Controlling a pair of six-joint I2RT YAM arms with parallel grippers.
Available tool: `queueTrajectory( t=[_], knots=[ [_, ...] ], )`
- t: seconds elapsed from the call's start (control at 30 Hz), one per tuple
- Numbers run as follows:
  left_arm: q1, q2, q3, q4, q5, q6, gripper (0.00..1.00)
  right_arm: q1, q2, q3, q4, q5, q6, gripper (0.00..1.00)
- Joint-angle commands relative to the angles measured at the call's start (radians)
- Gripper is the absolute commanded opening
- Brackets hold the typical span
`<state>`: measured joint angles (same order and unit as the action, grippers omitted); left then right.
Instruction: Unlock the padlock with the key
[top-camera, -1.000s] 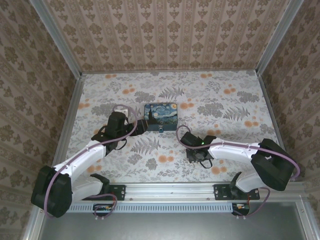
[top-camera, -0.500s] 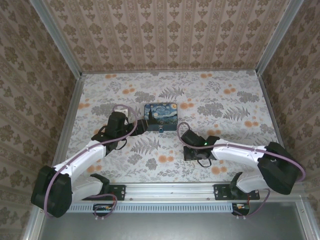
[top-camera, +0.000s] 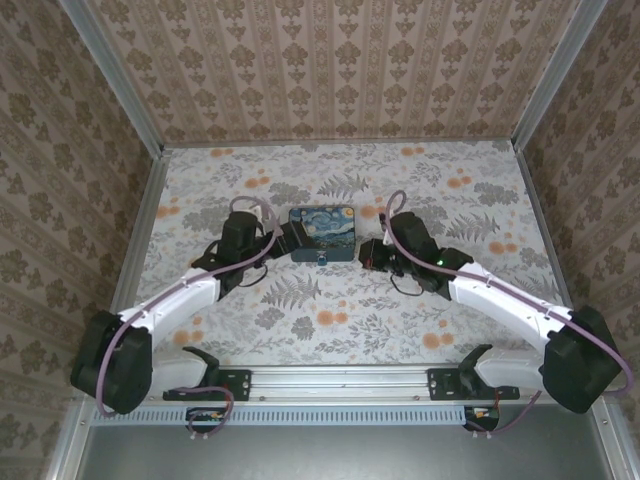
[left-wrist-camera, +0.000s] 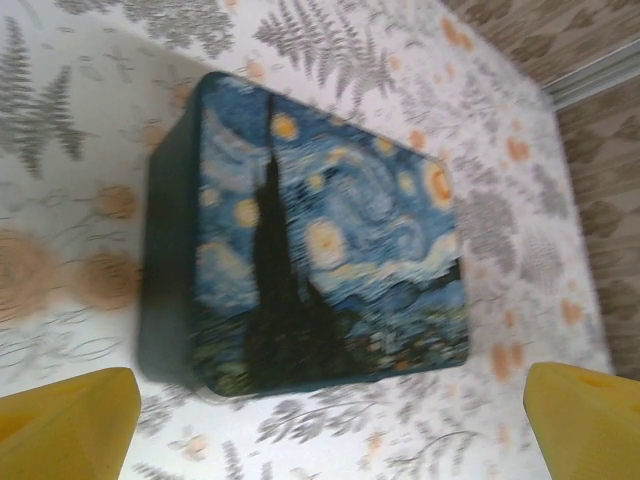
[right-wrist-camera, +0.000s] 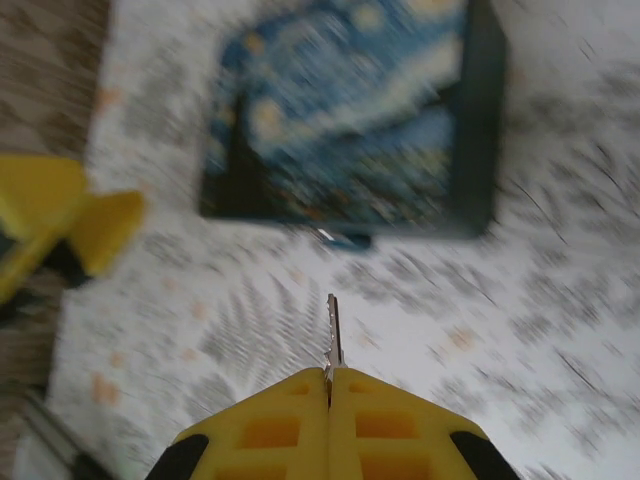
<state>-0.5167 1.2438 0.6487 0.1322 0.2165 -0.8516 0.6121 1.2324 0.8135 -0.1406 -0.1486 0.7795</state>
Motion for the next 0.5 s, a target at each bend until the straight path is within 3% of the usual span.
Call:
queueTrajectory(
  t=[0.0, 0.3, 0.47],
  knots=[
    [-0.009, 0.051, 0.043, 0.174, 0.079, -0.218, 0.99, -0.012, 0.041, 0.073, 0.165, -0.075, 0.049, 0.00],
    [-0.032, 0.131, 0.036, 0.431, 0.004, -0.699, 0.90, -0.025, 0.128, 0.089, 0.484, -0.086, 0.203, 0.00],
    [-0.056, 0.167, 0.033, 0.547, -0.025, -0.845, 0.81, -0.028, 0.151, 0.084, 0.563, -0.077, 0.246, 0.00]
  ],
)
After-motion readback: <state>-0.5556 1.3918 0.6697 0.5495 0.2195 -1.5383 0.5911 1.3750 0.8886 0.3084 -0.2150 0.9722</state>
